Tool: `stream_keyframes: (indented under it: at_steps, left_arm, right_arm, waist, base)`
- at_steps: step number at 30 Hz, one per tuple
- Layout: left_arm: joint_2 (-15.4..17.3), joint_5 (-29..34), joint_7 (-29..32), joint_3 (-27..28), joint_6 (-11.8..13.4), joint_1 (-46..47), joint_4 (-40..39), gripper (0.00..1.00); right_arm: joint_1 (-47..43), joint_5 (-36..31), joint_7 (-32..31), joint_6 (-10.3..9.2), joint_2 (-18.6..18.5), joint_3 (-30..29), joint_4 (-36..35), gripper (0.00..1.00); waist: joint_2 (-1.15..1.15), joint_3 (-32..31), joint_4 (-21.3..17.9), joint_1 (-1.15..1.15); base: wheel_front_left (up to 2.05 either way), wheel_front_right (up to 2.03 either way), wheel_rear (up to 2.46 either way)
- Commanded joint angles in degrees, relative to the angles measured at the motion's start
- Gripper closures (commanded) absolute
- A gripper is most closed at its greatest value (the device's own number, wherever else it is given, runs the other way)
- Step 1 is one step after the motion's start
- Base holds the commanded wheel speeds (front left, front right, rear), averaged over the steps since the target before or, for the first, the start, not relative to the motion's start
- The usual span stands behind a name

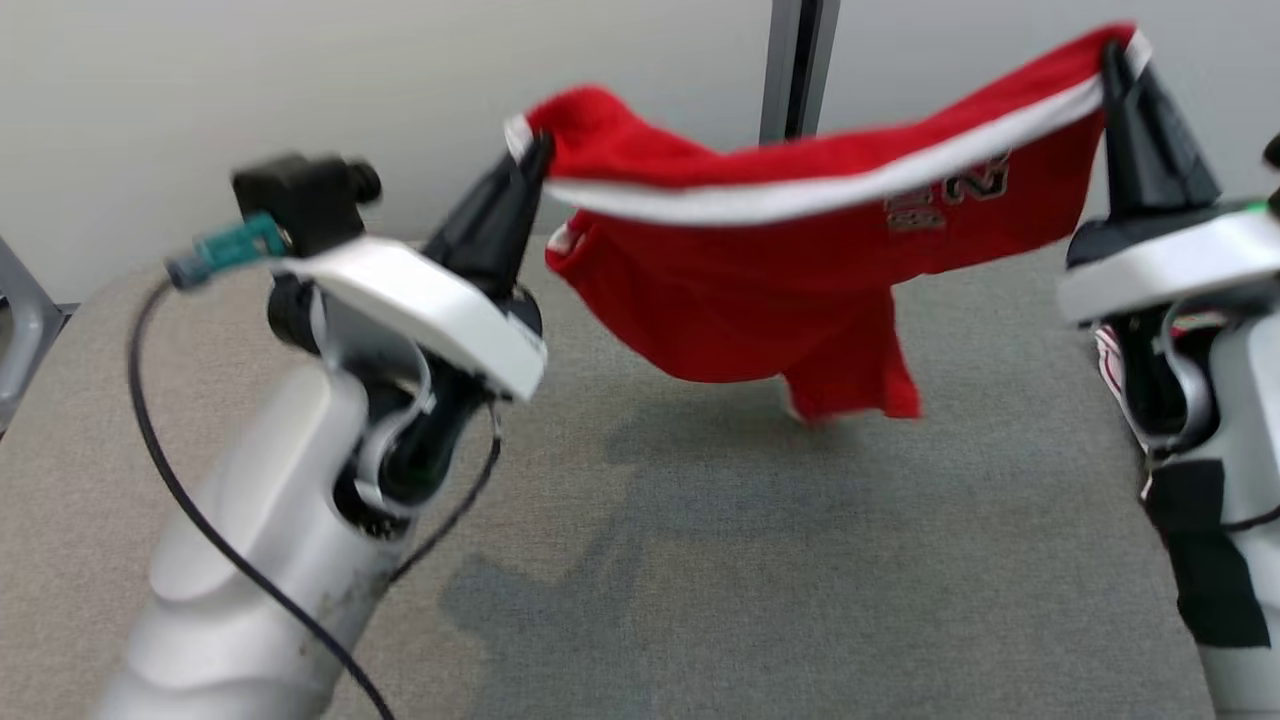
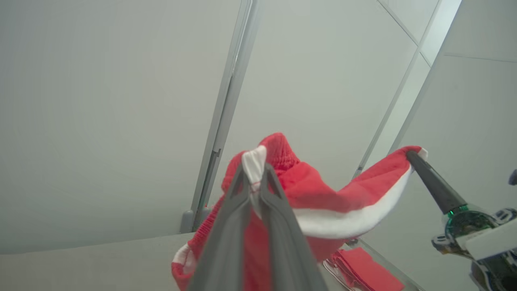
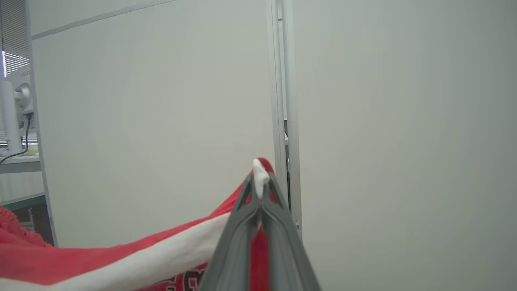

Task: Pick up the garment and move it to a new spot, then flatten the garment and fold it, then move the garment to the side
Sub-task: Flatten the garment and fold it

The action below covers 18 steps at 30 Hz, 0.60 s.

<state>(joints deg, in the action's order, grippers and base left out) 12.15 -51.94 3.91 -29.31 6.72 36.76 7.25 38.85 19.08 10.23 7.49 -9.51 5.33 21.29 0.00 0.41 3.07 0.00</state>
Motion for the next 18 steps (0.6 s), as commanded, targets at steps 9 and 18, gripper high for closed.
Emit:
stream_keyframes:
  at_steps: [9,18]
  left_arm:
    - [-0.6,-3.9,7.0,3.7,2.5,12.0,1.1,1.0]
    - [-0.9,-5.3,9.9,8.4,3.0,30.9,10.4,1.0]
  right_arm:
    - [8.1,-8.4,-9.2,0.0,2.4,-5.5,-7.2,1.0]
    - [27.8,0.8,-13.4,-0.01,2.4,-3.8,-1.9,1.0]
  waist:
    - [0.0,4.9,-1.5,0.0]
    - [0.0,20.6,-4.0,0.0]
  base:
    - [0.0,0.0,0.0]
    - [0.0,0.0,0.0]
